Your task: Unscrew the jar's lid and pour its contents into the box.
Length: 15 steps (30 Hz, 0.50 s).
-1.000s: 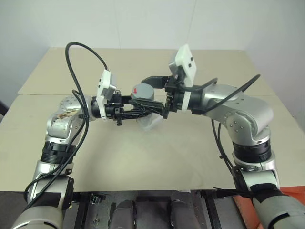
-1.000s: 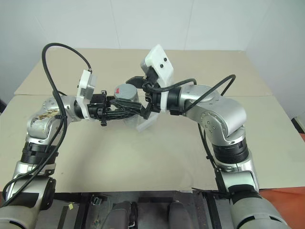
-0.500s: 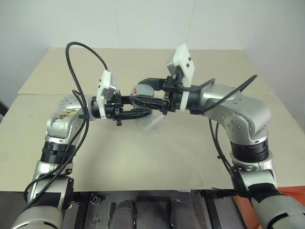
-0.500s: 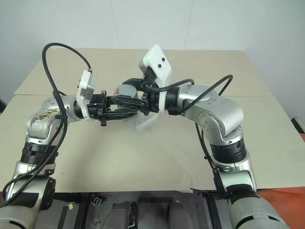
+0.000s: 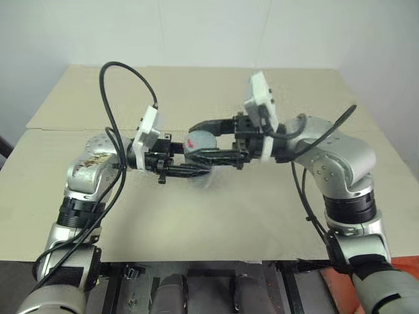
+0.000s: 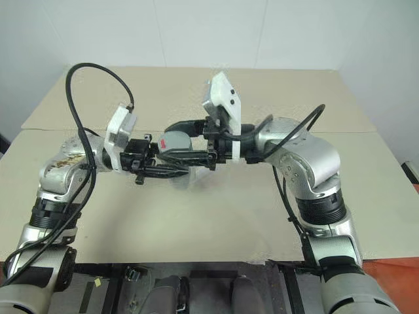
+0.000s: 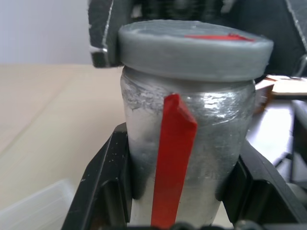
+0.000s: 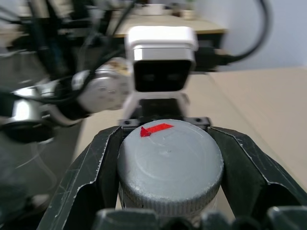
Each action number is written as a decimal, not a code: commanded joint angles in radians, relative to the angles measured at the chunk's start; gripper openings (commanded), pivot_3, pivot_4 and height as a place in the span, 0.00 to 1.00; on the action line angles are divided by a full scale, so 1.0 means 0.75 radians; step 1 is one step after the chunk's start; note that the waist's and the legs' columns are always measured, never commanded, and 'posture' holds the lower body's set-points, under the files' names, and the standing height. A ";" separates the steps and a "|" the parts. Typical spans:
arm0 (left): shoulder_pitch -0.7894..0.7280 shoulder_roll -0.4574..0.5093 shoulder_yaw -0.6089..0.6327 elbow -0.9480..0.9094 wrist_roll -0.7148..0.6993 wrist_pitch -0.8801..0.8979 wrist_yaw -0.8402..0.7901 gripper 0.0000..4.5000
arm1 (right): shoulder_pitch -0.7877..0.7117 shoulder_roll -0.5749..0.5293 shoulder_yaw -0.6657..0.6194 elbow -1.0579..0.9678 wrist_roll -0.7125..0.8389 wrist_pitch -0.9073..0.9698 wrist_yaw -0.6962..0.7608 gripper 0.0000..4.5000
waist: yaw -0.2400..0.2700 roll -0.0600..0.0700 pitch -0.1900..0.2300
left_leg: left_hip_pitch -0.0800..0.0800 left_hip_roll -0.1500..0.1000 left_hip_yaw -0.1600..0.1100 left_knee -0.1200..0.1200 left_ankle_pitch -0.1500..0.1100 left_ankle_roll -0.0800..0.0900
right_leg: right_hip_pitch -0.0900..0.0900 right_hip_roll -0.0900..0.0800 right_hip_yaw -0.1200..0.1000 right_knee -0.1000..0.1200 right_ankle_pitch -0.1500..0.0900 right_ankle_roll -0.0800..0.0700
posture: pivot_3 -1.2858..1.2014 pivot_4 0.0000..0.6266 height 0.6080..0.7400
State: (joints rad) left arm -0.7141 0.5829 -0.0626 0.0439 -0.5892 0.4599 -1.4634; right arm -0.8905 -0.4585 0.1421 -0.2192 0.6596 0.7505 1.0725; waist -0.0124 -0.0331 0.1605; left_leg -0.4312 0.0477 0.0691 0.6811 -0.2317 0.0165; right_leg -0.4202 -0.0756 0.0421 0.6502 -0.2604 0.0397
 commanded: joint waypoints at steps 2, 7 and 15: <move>-0.037 0.012 0.009 -0.040 -0.067 0.029 -0.087 0.50 | -0.055 0.012 0.062 0.076 0.056 -0.147 0.362 0.62 | -0.001 0.000 0.000 | 0.000 0.000 0.000 0.000 0.000 0.000 | 0.000 0.000 0.000 0.000 0.000 0.000 | 0.52 0.24 1.00; -0.054 0.009 -0.036 -0.092 -0.108 0.076 -0.176 0.50 | -0.122 0.044 0.113 0.239 0.025 -0.236 0.607 0.62 | -0.003 0.000 0.000 | 0.000 0.000 0.000 0.000 0.000 0.000 | -0.001 0.001 0.000 0.001 0.000 0.000 | 0.52 0.24 1.00; -0.046 0.006 -0.032 -0.084 -0.080 0.058 -0.174 0.50 | -0.121 0.085 0.113 0.276 -0.020 -0.273 0.613 0.77 | -0.001 0.000 0.000 | 0.000 0.000 -0.002 0.001 0.000 0.000 | 0.000 0.000 0.000 0.001 0.000 0.000 | 0.52 0.24 1.00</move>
State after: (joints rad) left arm -0.7179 0.5887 -0.1119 -0.0083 -0.6294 0.5062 -1.6033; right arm -0.9752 -0.4092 0.2112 0.0198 0.6406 0.5612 1.5082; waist -0.0128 -0.0330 0.1605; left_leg -0.4311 0.0480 0.0674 0.6816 -0.2317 0.0165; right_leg -0.4206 -0.0754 0.0422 0.6511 -0.2604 0.0397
